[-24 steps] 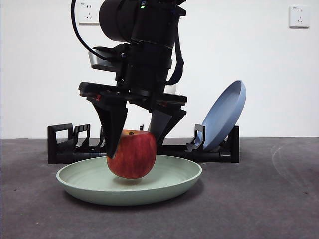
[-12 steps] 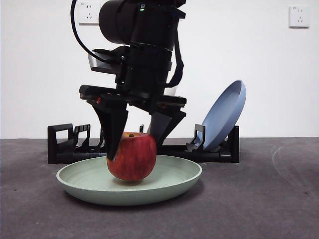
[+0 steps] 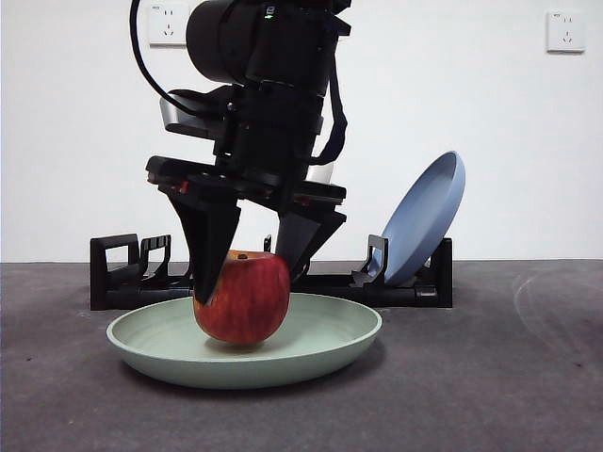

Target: Take the green plate from the plate rack,put the plate on the table,take the apple from the table,put the apple in the plate

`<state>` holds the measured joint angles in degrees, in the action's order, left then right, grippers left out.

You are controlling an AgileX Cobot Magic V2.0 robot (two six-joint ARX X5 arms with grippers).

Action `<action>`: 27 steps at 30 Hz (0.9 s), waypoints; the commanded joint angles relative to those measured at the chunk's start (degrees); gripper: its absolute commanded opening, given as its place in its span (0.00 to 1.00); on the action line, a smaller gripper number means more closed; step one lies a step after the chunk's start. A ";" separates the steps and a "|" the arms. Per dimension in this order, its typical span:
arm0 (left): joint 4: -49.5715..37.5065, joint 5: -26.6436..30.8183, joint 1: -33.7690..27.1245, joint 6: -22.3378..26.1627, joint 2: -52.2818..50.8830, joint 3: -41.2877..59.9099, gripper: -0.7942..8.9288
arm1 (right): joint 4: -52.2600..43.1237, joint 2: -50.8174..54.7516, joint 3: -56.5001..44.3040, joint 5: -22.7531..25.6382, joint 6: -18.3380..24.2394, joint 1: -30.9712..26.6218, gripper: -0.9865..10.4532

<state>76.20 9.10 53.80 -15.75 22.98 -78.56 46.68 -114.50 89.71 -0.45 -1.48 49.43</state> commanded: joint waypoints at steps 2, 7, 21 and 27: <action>-0.42 0.09 0.15 -0.55 -0.22 0.28 0.25 | -0.42 -0.87 0.04 -0.15 0.68 0.00 0.08; -0.39 -0.09 0.13 -0.55 -0.22 0.28 0.25 | -0.31 -0.87 0.04 -0.17 0.66 0.00 0.10; -0.39 -0.09 0.15 -0.72 -0.22 0.28 0.25 | 0.02 -2.93 0.02 -0.15 0.63 -0.07 0.10; -0.39 -0.09 0.15 -0.72 -0.22 0.28 0.25 | -0.44 -3.13 0.02 -0.11 0.63 -0.04 0.10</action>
<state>76.20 9.06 53.80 -16.14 22.98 -78.56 46.63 -115.77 90.13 -0.45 -1.43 49.41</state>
